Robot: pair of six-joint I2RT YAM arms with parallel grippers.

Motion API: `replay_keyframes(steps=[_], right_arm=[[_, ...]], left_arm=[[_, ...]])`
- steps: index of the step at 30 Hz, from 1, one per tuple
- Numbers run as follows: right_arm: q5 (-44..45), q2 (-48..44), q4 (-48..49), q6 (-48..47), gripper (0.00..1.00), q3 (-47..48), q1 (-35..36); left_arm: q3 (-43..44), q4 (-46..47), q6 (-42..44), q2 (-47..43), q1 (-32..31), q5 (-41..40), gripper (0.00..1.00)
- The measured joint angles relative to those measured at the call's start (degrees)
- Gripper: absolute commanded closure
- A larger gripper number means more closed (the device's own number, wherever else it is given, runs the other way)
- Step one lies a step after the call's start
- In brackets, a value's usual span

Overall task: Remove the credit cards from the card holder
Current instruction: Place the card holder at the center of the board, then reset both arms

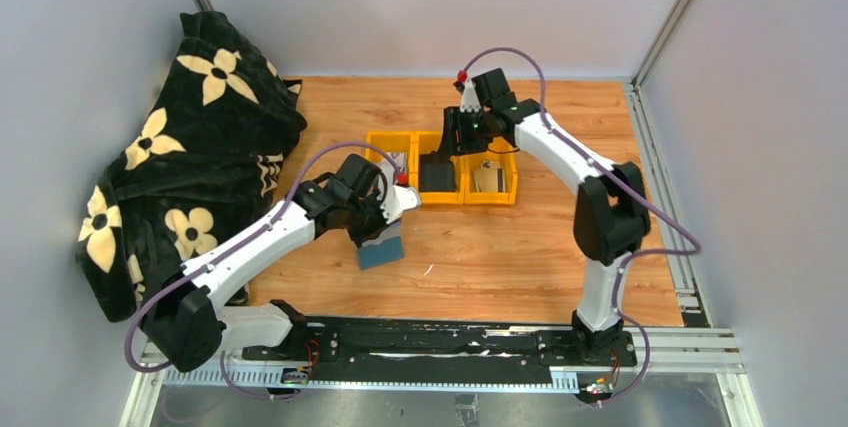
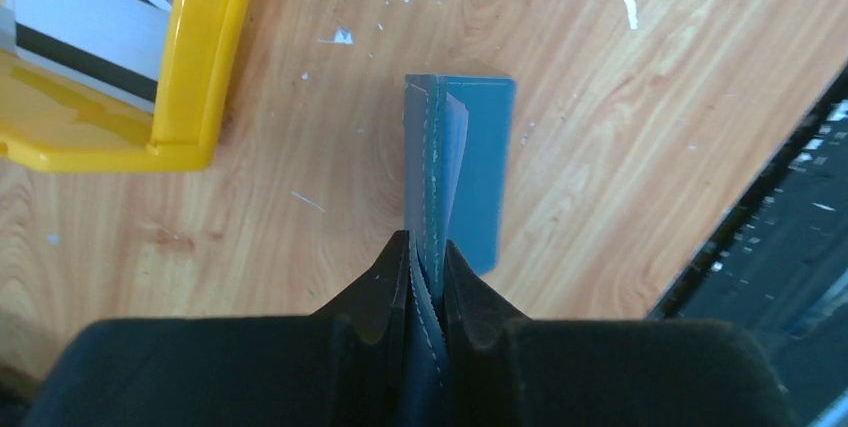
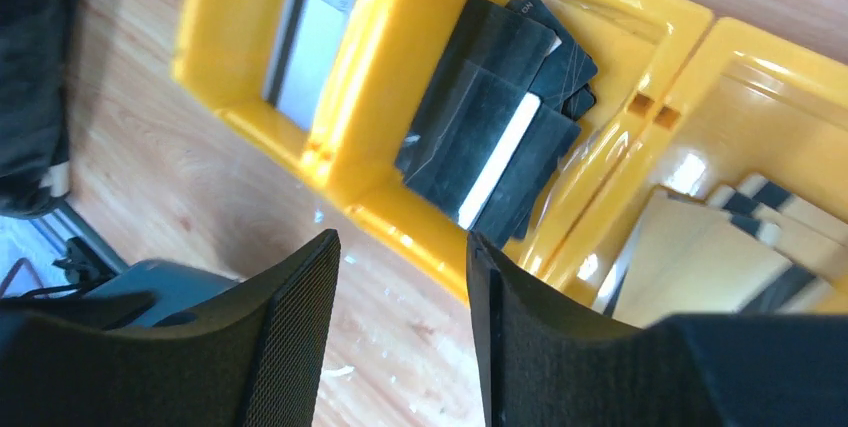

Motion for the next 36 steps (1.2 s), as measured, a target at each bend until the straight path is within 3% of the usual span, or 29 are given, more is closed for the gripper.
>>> replay_keyframes(steps=[9, 11, 15, 25, 31, 34, 36], right_arm=[[2.9, -25.1, 3.8, 0.0, 0.44, -11.2, 0.0], [4.1, -28.6, 4.6, 0.1, 0.43, -14.8, 0.0], [5.9, -32.7, 4.9, 0.3, 0.43, -21.1, -0.3], [7.0, -38.9, 4.8, 2.3, 0.43, -27.0, -4.3], [10.3, -42.9, 4.9, 3.6, 0.42, -30.0, -6.7], [13.6, -45.0, 5.3, 4.2, 0.39, -32.5, -7.4], [16.5, -46.6, 5.8, 4.3, 0.31, -34.6, -8.0]], left_arm=[[-4.8, 9.5, 3.3, 4.1, -7.5, -10.5, 0.43], [-5.2, 10.4, 3.2, 4.5, -7.7, -10.9, 0.39], [-6.3, 11.2, 2.9, 4.5, -8.2, -9.3, 0.43], [-7.4, 5.4, 2.7, 1.0, -8.3, 6.0, 0.47], [-4.7, 2.7, 1.6, 0.7, -7.8, 5.9, 0.5], [-2.3, 3.3, 0.3, -1.0, -5.2, 4.4, 0.32], [-0.7, 4.2, -0.5, -2.6, -1.8, 3.3, 0.08]])
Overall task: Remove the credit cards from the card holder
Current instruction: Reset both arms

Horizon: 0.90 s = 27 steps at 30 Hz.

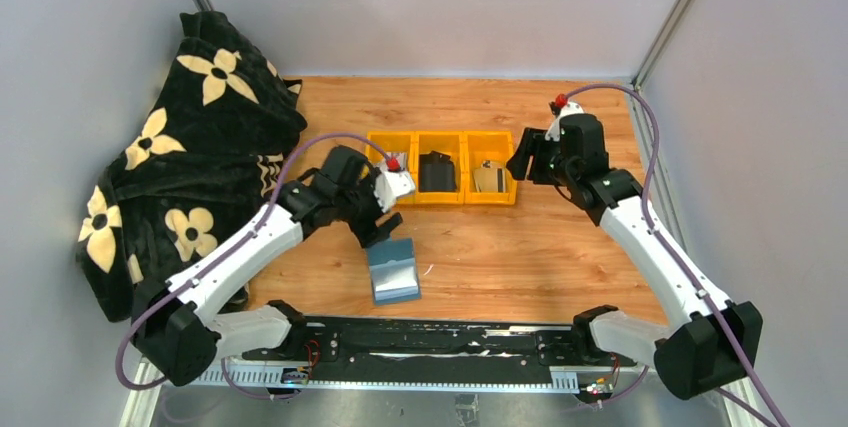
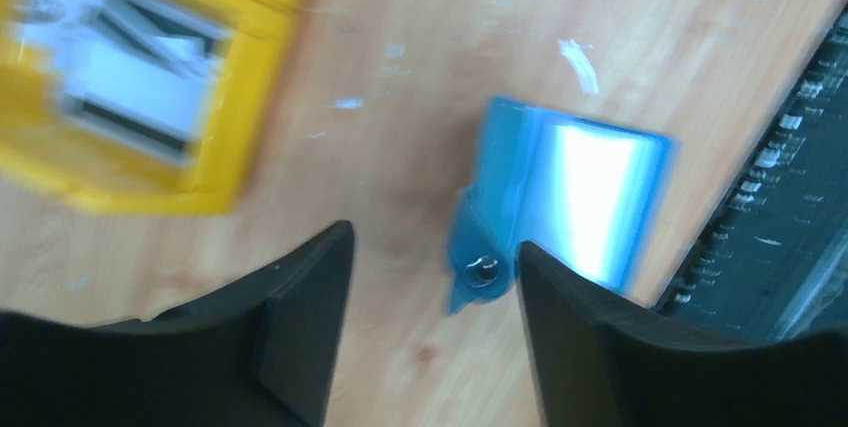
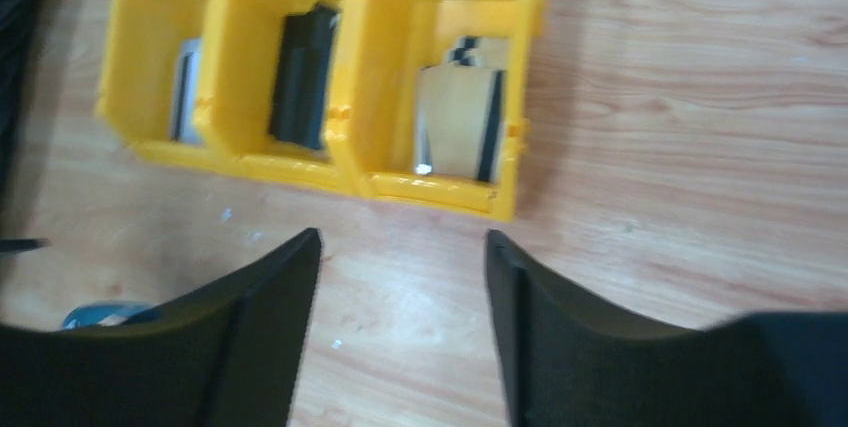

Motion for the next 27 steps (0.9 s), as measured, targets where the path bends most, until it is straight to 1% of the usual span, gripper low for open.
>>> replay_keyframes(steps=[1, 2, 6, 9, 13, 16, 18, 22, 27], right_arm=[[1.7, -0.6, 0.4, 0.0, 0.24, -0.9, -0.1], [4.0, -1.4, 1.2, -0.1, 0.2, -2.3, -0.2], [16.1, -5.0, 4.6, -0.7, 0.17, -9.4, -0.4], [26.0, -8.0, 9.2, -1.9, 0.16, -16.0, -0.4], [39.1, -11.8, 17.9, -3.7, 0.15, -26.1, -0.8], [45.5, -11.3, 22.6, -4.2, 0.14, -31.0, -3.0], [48.1, -9.6, 24.7, -3.6, 0.14, -32.0, -4.6], [51.9, -5.1, 31.2, -3.0, 0.12, -33.8, -6.3], [53.3, -0.3, 37.0, -3.0, 0.12, -34.1, -8.2]], left_arm=[[0.7, 0.7, -0.7, -0.6, 2.3, -0.3, 0.01], [1.4, 1.4, -0.9, -1.0, 4.9, -0.8, 0.0], [2.6, 6.3, -4.2, -1.3, 18.1, -1.4, 0.0], [2.1, 10.1, -7.4, -1.2, 27.9, -1.5, 0.0], [-1.3, 17.6, -11.6, -1.1, 37.8, -1.9, 0.0], [-7.3, 25.3, -14.2, -0.8, 42.0, -3.0, 0.0], [-11.3, 29.7, -15.5, 0.0, 43.2, -3.9, 0.0], [-17.1, 38.4, -18.3, 2.4, 43.3, -4.5, 0.0], [-20.2, 50.6, -22.0, 6.5, 43.3, -4.3, 0.0]])
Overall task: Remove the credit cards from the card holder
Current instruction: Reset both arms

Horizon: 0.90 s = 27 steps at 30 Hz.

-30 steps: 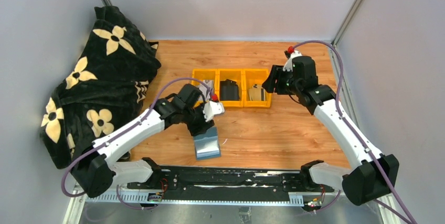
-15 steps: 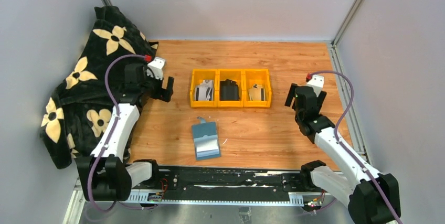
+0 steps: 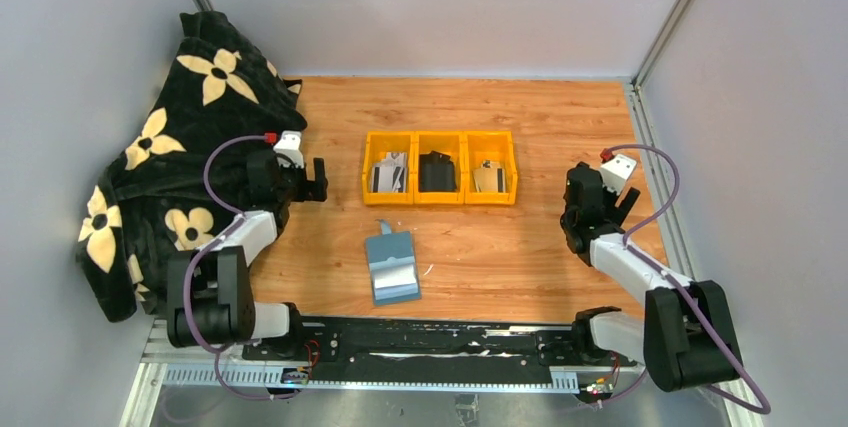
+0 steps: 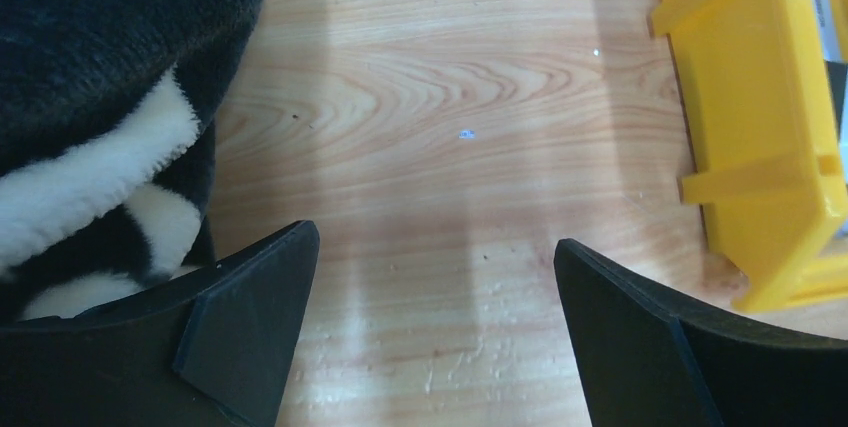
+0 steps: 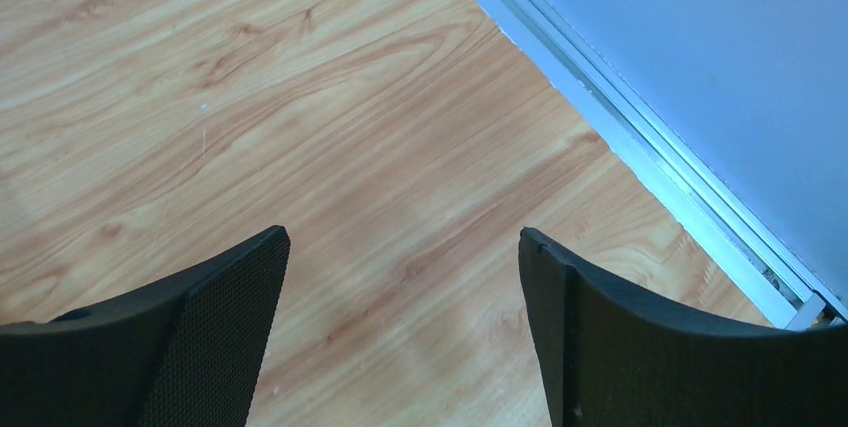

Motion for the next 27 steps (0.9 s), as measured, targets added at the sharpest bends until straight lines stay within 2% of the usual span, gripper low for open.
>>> replay_keyframes(steps=[4, 9, 19, 27], right_arm=[[0.1, 2.3, 5.1, -2.0, 0.12, 0.0, -1.4], [-0.4, 2.7, 10.4, -4.4, 0.12, -0.7, -3.5], [-1.4, -0.9, 13.9, -5.0, 0.12, -8.0, -5.7], [-3.2, 3.4, 21.9, -6.1, 0.12, -10.2, -6.8]], left_arm=[[-2.5, 9.4, -2.2, 5.4, 0.0, -0.6, 0.0], [-5.1, 17.7, -4.9, 7.6, 0.0, -1.2, 0.0], [-15.1, 33.3, -6.2, 3.7, 0.0, -0.9, 0.0], [-19.4, 42.2, -6.3, 1.9, -0.1, -1.3, 0.0]])
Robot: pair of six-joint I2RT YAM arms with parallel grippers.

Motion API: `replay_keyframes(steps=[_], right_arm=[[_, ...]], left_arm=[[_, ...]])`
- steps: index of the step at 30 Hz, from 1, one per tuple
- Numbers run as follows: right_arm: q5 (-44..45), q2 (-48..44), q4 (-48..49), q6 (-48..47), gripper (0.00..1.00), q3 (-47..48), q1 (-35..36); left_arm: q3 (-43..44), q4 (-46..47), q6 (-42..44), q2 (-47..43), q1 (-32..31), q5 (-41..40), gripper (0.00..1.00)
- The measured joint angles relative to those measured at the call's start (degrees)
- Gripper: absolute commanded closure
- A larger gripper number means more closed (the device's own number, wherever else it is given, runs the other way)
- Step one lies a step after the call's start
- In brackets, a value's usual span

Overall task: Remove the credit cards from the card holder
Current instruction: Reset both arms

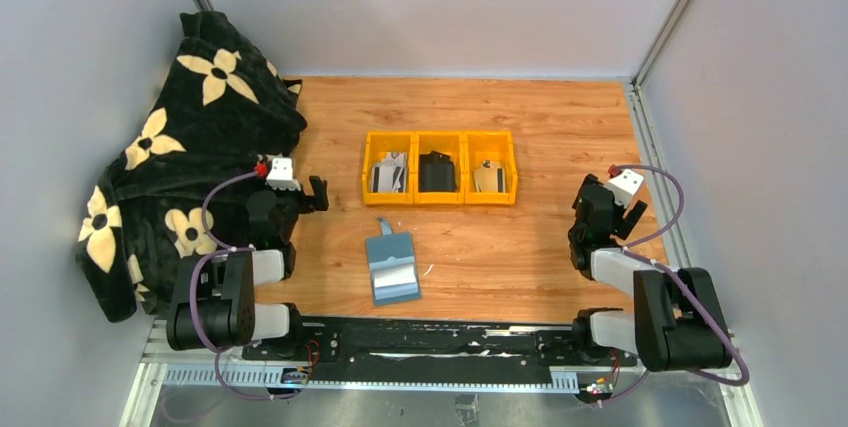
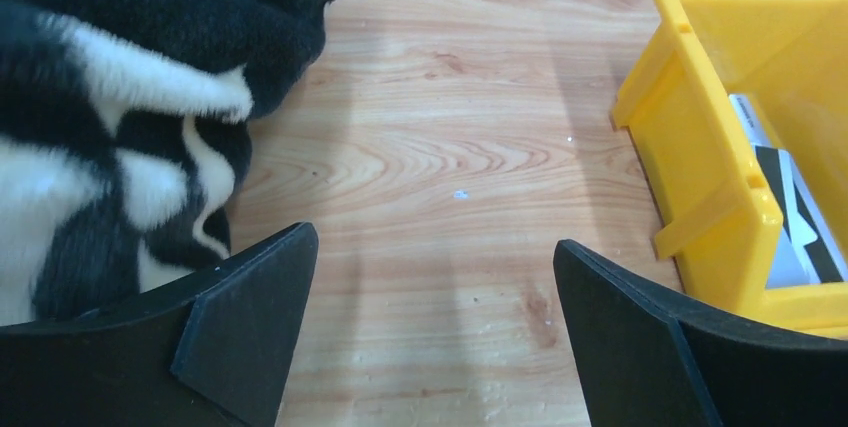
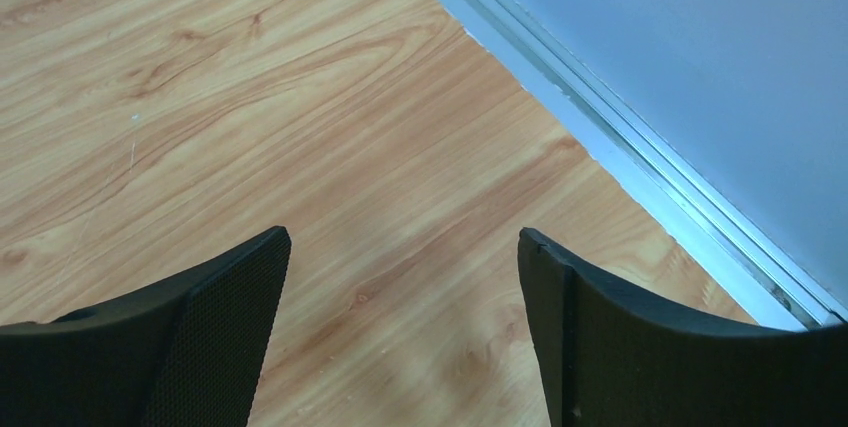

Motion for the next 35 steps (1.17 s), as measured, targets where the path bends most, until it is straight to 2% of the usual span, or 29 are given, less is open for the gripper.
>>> replay_keyframes(steps=[5, 9, 12, 16, 35], right_arm=[[-6.3, 3.6, 5.1, -4.1, 0.11, -0.4, -0.1], [-13.6, 5.1, 9.3, -7.9, 0.11, -0.5, -0.2], [-18.5, 12.2, 19.9, -12.1, 0.08, -2.4, 0.3], [-19.8, 12.6, 18.1, -13.8, 0.08, -3.2, 0.7], [-20.2, 12.6, 22.4, -16.0, 0.06, -2.8, 0.7]], left_arm=[[-7.0, 11.5, 0.6, 2.6, -3.8, -5.0, 0.0], [-5.2, 9.7, 0.9, 2.8, -5.6, -10.3, 0.0], [-2.9, 9.7, 1.2, 2.8, -6.7, -13.3, 0.0], [-2.4, 9.3, 1.5, 2.8, -7.2, -13.8, 0.0], [-2.1, 7.2, 3.5, 2.9, -7.2, -12.0, 0.0]])
